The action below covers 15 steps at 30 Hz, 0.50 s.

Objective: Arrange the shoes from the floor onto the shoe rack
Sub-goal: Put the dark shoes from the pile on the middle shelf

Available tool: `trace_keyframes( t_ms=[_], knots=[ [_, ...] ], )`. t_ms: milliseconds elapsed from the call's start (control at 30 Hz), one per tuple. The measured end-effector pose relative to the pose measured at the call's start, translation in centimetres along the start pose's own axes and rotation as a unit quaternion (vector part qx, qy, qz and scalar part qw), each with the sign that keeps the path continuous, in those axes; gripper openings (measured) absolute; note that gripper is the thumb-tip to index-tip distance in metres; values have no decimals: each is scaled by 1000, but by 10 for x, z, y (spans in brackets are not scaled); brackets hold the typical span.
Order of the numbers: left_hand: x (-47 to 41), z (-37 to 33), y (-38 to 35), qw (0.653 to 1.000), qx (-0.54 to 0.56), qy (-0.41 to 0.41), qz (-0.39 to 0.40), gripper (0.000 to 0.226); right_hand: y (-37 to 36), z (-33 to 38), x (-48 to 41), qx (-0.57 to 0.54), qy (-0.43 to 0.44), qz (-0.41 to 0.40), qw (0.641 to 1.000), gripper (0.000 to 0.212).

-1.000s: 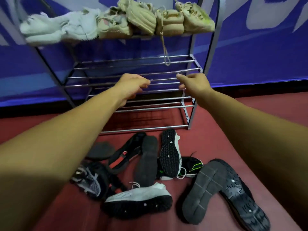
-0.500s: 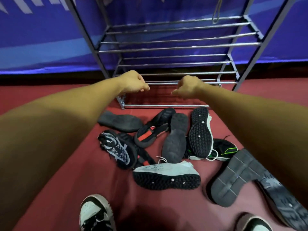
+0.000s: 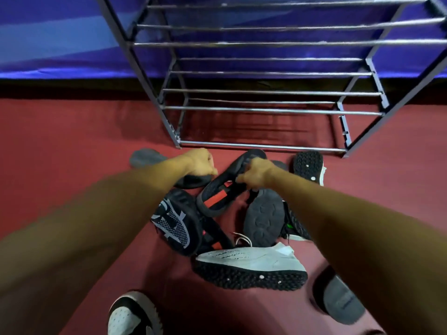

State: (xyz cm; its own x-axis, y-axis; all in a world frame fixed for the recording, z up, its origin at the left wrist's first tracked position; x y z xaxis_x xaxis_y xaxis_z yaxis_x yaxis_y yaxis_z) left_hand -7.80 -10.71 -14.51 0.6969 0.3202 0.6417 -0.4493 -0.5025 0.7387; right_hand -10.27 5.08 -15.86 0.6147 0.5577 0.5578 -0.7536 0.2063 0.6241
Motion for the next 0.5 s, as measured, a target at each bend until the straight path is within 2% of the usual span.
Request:
trace_keyframes(
  t_ms=[100, 233, 333, 367, 500],
  knots=[
    [-13, 9, -13, 1000, -25, 11, 13, 27, -27, -11, -11, -8, -33, 23, 999, 33],
    [-22, 20, -40, 997, -57, 19, 47, 32, -43, -16, -19, -63, -80, -3, 995, 34],
    [-22, 24, -56, 996, -66, 26, 61, 36, -59, -17, -25, -103, -94, -33, 990, 66],
    [-22, 25, -59, 995, -63, 30, 64, 35, -64, -16, -26, -94, -93, -29, 991, 69],
    [-19, 31, -66, 994, -31, 60, 80, 17, -68, -10, -29, -55, -74, -11, 996, 62]
  ],
)
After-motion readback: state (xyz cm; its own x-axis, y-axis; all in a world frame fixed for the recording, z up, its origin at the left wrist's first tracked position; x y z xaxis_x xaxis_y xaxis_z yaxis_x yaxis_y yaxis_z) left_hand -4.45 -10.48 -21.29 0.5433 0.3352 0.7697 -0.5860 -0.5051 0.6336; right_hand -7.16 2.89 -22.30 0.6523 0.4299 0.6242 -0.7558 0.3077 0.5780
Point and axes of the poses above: each hand's wrist, its own x-axis away from the middle knuckle, its own y-axis out of the back of the hand, z = x × y, the point moved 10 cm from there along -x, towards the middle knuckle, and after that the axes turned 10 degrees about y, right-handed, at the moved point
